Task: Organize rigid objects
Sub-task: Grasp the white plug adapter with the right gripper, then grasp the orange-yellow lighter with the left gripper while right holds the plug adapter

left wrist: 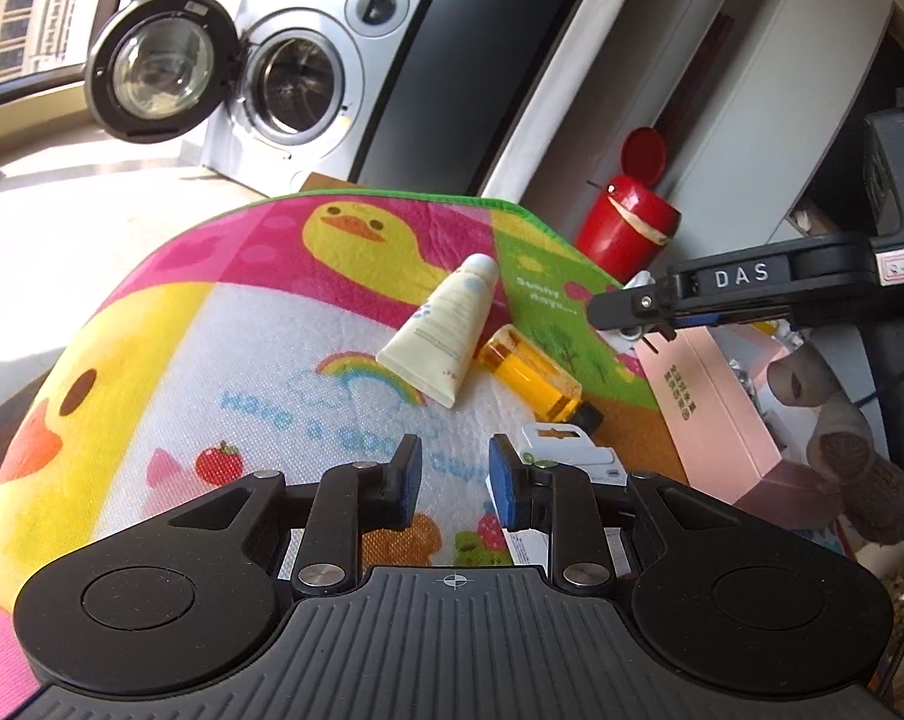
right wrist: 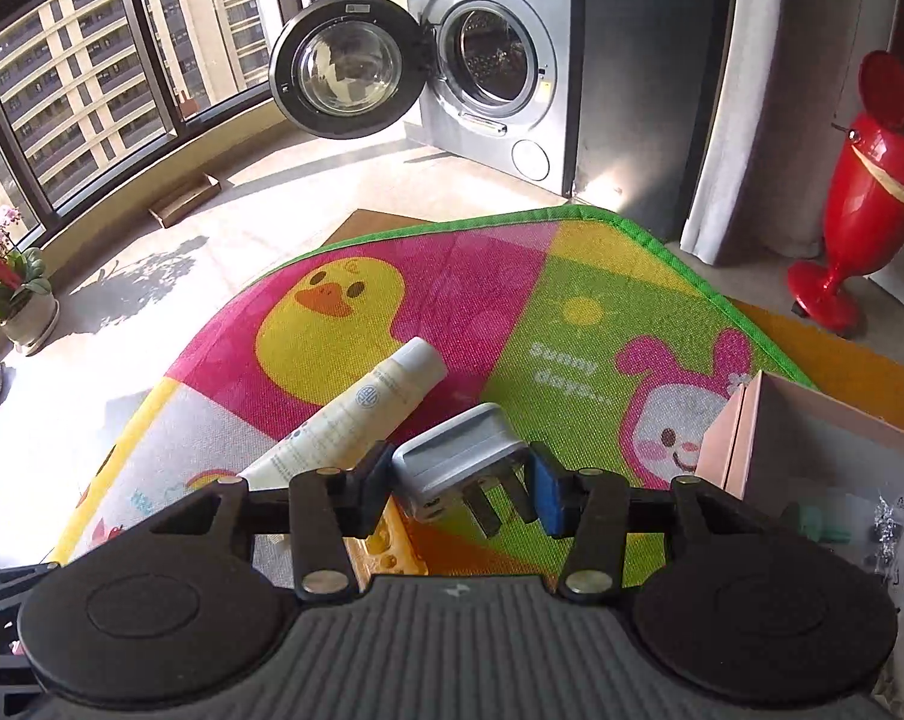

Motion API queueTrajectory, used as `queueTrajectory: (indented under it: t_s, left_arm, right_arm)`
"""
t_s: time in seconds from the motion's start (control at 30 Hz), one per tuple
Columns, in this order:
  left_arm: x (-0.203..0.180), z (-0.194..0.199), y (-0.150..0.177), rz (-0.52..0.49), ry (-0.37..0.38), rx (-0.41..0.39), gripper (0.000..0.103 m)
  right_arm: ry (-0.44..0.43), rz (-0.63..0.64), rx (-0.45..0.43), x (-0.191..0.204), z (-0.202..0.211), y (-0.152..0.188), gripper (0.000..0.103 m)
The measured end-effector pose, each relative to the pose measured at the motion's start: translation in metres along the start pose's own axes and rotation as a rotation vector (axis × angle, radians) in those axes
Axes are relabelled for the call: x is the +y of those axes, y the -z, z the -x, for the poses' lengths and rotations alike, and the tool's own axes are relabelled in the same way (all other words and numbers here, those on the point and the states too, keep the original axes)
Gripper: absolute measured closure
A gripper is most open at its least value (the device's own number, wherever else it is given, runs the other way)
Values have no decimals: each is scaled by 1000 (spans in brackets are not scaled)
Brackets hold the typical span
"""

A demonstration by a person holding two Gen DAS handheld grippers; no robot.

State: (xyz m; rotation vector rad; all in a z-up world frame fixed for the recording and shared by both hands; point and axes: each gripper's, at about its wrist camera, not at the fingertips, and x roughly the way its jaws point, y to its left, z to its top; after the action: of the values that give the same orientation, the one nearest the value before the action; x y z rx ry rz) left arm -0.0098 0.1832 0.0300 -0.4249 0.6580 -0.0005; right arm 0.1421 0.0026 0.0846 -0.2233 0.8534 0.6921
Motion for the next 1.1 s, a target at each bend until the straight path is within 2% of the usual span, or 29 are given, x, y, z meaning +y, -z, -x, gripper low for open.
queueTrajectory:
  t_s: [0.13, 0.3, 0.37, 0.47, 0.57, 0.63, 0.73, 0.87, 1.1]
  left_arm:
    - [-15, -10, -12, -14, 2, 18, 76]
    - [-25, -29, -34, 48, 5, 32, 76]
    - [-25, -41, -46, 79, -23, 19, 76]
    - [-29, -60, -61, 72, -84, 10, 76]
    - [-36, -81, -69, 44, -104, 40, 76]
    - [-42, -92, -69, 23, -113, 75, 76]
    - [-58, -100, -64, -44, -113, 106, 76]
    - [-84, -97, -50, -162, -46, 145, 76]
    - [-126, -77, -12, -389, 20, 181, 74]
  right_arm:
    - [33, 61, -76, 2, 57, 57, 56]
    - [102, 64, -107, -12, 102, 125, 56]
    - [128, 59, -112, -18, 113, 149, 56]
    - [185, 36, -117, -31, 117, 178, 56]
    - [255, -3, -115, -46, 113, 196, 56]
    - [264, -50, -115, -57, 112, 207, 55]
    - [259, -101, -131, -68, 113, 217, 52]
    - [241, -155, -148, -75, 106, 230, 48]
    - [262, -147, -181, -70, 103, 232, 45]
